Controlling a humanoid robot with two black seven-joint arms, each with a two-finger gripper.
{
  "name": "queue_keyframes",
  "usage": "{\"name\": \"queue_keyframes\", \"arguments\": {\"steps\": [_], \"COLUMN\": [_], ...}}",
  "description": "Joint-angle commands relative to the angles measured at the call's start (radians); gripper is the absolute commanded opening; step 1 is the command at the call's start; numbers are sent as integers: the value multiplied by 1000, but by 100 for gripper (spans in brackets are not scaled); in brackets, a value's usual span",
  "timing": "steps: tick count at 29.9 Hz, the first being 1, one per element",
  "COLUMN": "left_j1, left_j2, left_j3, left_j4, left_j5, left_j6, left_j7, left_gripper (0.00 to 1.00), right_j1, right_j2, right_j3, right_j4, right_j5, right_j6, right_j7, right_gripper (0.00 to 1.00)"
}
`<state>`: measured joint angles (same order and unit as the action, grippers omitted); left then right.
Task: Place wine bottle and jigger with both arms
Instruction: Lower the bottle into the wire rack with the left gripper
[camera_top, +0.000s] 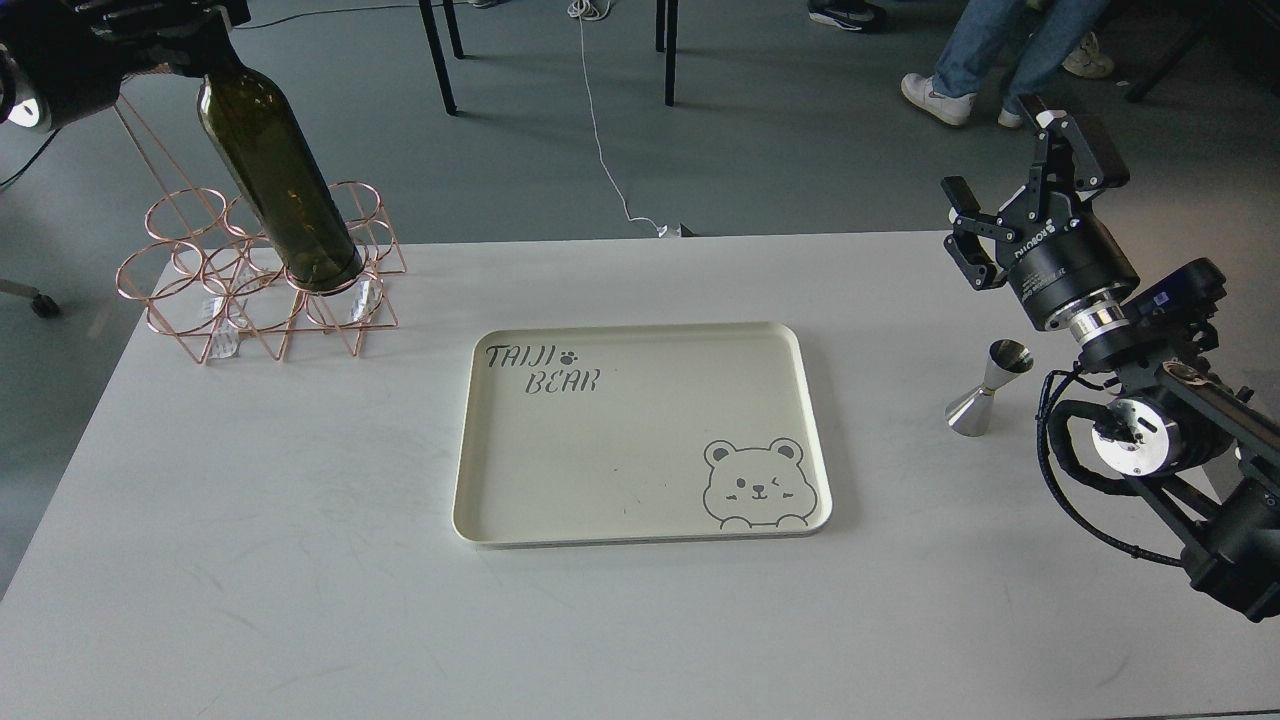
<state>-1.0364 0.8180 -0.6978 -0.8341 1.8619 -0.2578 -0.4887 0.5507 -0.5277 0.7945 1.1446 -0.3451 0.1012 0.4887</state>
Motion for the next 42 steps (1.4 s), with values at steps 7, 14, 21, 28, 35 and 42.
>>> {"name": "queue_keyframes", "arguments": {"steps": [7,14,21,28,35,42], "left_j1": [13,15,44,62,85,98], "left_j2": [-20,-43,-53,-59,-59,-59], "left_j3": [53,72,70,70,70,69], "left_j4": [3,1,1,3,4,4], "left_j5": [-1,-1,-1,-1,-1,-1], "left_j6": [29,31,32,34,46,48], "left_j7": [0,0,0,0,0,0], "left_gripper": [11,13,15,15,16,18], "right_j1": [0,-2,-2,-6,-6,-6], "right_j2": [0,2,2,2,-2,-2], "right_j3": [-1,-3,-1,-3,-1,-1], "right_j4": [0,0,0,1,3,3], "right_j5": [0,0,0,0,0,0], "right_j6": [0,0,0,0,0,0], "right_j7": [0,0,0,0,0,0], "right_gripper": [99,99,99,99,99,99]}}
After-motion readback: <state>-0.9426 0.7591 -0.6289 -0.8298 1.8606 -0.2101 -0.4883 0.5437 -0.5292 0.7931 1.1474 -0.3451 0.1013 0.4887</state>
